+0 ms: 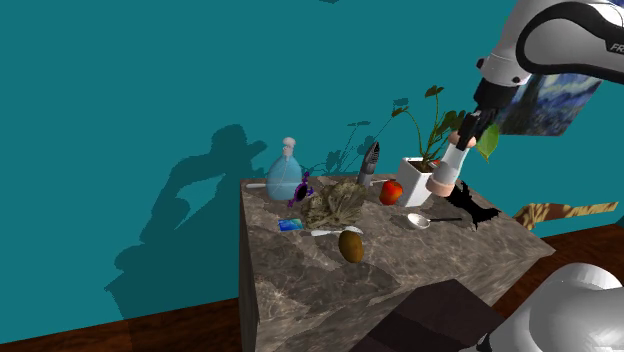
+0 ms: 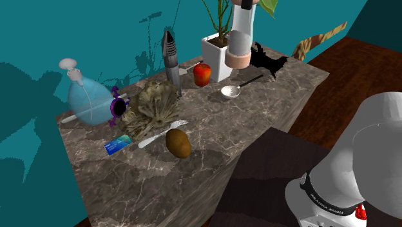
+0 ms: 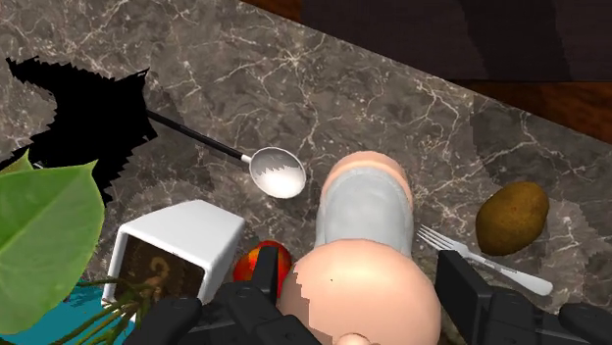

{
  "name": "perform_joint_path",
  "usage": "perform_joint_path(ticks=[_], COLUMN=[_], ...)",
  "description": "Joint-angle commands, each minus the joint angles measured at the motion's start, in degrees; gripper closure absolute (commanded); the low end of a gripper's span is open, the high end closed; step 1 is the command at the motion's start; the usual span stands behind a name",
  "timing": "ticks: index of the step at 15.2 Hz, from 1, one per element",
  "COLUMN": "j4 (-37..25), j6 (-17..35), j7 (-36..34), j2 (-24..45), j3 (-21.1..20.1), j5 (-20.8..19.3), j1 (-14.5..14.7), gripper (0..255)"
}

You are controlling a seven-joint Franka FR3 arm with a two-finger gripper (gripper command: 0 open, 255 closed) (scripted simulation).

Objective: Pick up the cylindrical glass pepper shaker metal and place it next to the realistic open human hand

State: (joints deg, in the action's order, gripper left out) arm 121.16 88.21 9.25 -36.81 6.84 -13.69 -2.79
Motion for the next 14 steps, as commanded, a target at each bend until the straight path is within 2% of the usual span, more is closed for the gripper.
perform_joint_path(ticks=[1, 7, 14], j4=[0.2, 0.6, -1.9], j6=[0.0, 0.5, 1.7], j7=[2.9, 10.9, 20.6], j2=[-0.8, -2.8, -2.3], j3=[2.3, 9.1, 17.8], j5=[-1.3, -5.2, -9.3], j1=[-0.8, -3.1, -5.1], gripper=[255, 255, 255])
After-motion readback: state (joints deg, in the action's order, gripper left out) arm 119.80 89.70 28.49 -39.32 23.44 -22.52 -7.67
